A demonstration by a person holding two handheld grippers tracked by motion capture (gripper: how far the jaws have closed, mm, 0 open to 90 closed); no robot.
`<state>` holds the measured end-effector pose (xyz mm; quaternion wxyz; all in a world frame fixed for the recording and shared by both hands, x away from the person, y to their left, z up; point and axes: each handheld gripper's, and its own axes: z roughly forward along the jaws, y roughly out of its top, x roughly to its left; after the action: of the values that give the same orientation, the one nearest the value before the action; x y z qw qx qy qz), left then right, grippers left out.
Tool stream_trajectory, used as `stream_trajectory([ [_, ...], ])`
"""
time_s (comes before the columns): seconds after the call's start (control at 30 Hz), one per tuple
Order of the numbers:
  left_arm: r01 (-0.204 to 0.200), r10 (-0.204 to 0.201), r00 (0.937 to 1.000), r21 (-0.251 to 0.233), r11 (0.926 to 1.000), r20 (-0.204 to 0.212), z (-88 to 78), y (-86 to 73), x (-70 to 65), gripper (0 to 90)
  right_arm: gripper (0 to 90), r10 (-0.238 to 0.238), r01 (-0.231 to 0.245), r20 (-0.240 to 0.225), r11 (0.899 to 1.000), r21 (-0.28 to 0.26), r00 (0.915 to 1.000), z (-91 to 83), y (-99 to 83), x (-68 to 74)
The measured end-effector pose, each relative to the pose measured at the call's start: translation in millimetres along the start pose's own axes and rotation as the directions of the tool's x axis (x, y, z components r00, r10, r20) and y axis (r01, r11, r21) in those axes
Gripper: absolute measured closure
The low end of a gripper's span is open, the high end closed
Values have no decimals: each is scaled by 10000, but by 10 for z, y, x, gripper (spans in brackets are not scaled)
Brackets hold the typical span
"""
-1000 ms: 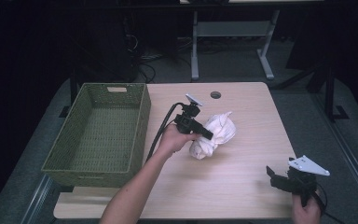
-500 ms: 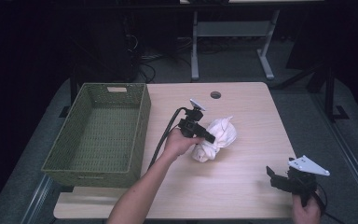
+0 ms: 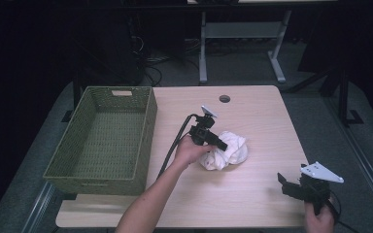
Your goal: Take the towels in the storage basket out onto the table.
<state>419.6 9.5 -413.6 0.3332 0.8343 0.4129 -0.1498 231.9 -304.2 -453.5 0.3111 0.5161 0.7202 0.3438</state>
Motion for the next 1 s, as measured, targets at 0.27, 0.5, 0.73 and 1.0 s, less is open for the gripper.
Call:
stream_trajectory([
  [0.27, -60, 60, 10000, -179, 9998, 0, -50, -11, -21, 568, 139, -41, 41, 5, 10000, 18, 10000, 3, -2, 3],
  [0.5, -239, 238, 9997, -208, 9995, -29, -113, -47, -7, 541, 139, -48, 48, 5, 10000, 52, 10000, 10, -7, 6],
  [0.73, -313, 314, 9995, -501, 9983, 5, -202, -68, -32, 503, 139, -78, 78, 6, 10000, 40, 10000, 7, -5, 14],
  [1.0, -600, 600, 9982, -749, 9954, -25, -282, -109, -85, 421, 139, -88, 88, 18, 9999, 58, 10000, 9, -4, 13],
])
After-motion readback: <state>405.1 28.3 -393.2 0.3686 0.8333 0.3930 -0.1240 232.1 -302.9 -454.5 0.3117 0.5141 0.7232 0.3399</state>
